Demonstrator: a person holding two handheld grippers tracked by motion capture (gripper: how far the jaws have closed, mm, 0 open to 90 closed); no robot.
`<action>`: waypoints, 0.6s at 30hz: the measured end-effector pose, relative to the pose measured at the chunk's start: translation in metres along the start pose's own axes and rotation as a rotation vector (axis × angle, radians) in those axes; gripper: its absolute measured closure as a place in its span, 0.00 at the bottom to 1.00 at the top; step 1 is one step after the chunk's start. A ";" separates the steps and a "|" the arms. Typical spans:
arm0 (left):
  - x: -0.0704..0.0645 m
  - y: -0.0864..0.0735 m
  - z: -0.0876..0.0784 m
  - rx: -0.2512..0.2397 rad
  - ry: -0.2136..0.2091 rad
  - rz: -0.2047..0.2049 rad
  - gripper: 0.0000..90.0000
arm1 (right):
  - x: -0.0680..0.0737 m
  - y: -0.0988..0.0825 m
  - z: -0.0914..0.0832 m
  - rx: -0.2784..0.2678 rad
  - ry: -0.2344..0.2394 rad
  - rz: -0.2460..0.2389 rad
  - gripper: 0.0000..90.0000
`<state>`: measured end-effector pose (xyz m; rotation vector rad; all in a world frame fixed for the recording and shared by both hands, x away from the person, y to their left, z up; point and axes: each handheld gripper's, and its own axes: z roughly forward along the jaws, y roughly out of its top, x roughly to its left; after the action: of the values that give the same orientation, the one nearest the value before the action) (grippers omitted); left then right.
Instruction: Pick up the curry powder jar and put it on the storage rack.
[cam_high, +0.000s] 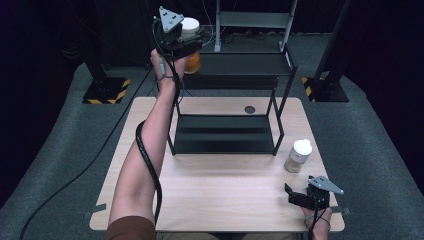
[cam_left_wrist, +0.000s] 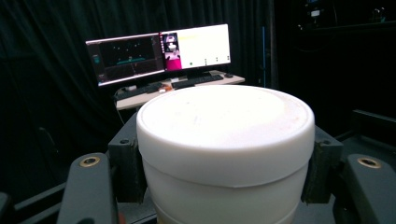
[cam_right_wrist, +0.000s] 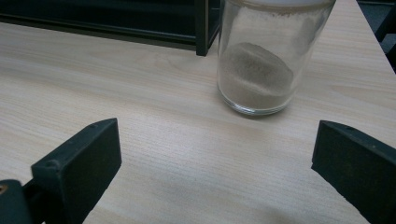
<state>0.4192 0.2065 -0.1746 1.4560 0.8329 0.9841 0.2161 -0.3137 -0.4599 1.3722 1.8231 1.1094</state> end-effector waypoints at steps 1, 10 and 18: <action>0.001 0.000 0.001 0.004 0.002 -0.002 0.37 | 0.000 0.000 0.000 -0.001 0.000 0.000 0.01; 0.006 0.000 0.009 0.024 0.025 -0.025 0.37 | 0.001 0.000 0.000 -0.002 -0.002 -0.005 0.01; 0.011 -0.002 0.017 0.053 0.034 -0.039 0.37 | 0.001 -0.001 0.000 -0.003 -0.002 -0.005 0.01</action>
<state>0.4387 0.2097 -0.1752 1.4656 0.9151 0.9665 0.2152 -0.3131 -0.4603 1.3659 1.8212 1.1073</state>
